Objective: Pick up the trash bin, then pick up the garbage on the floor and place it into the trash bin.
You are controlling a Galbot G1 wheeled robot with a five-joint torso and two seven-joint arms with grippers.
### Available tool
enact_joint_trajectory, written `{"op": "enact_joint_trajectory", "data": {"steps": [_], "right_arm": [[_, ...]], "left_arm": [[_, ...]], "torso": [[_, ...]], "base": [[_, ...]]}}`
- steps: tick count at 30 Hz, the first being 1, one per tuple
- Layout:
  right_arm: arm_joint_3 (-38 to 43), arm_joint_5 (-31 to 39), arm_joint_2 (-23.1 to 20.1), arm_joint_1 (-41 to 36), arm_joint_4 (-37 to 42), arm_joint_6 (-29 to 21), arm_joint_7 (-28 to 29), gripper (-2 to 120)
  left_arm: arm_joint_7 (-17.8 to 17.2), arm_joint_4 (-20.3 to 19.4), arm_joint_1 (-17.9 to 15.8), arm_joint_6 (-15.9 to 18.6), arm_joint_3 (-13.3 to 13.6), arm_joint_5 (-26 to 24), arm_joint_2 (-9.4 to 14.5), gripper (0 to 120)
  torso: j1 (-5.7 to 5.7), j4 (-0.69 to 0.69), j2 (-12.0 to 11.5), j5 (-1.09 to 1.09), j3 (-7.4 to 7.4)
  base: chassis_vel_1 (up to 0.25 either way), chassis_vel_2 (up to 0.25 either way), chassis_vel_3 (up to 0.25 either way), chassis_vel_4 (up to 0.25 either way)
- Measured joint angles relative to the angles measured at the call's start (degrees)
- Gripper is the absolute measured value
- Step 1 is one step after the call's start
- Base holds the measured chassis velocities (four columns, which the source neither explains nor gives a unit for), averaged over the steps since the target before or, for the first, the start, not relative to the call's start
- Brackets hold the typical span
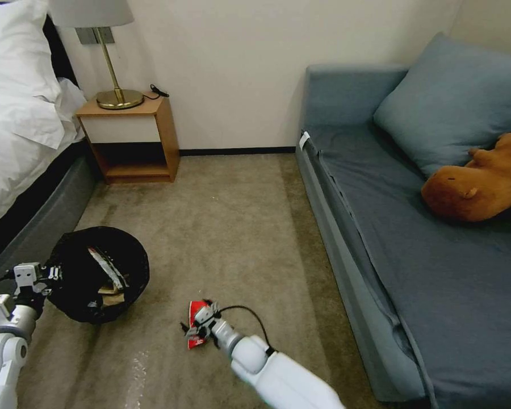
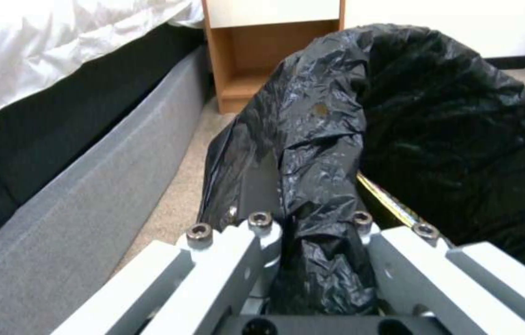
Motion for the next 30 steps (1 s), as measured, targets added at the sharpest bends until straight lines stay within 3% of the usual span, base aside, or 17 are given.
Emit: {"op": "enact_joint_trajectory", "data": {"steps": [9,25,28,30], "right_arm": [[-1.1,1.3,-1.7,2.2,-0.2,-0.6,-0.9,100],[1.0,-3.4,1.9,2.4,-9.7,2.7,-6.6,99],[1.6,-4.0,2.3,2.2,-10.7,3.0,-7.7,96],[2.1,-4.4,2.4,2.1,-11.2,3.4,-8.6,86]], "left_arm": [[0.0,0.3,-0.6,0.2,-0.1,0.1,0.0,5],[-0.1,0.7,-0.9,0.3,0.1,1.0,-0.9,5],[-0.1,0.7,-1.0,0.3,0.3,1.1,-1.1,5],[-0.1,0.7,-1.2,0.3,0.4,1.2,-1.1,5]], "torso": [[0.0,-0.02,0.0,-0.04,-0.01],[0.0,-0.02,0.0,-0.06,-0.02],[0.0,-0.02,0.0,-0.06,-0.02],[0.0,-0.02,0.0,-0.06,-0.02]], "base": [[0.0,0.0,0.0,0.0],[0.0,0.0,0.0,0.0],[0.0,0.0,0.0,0.0],[0.0,0.0,0.0,0.0]]}}
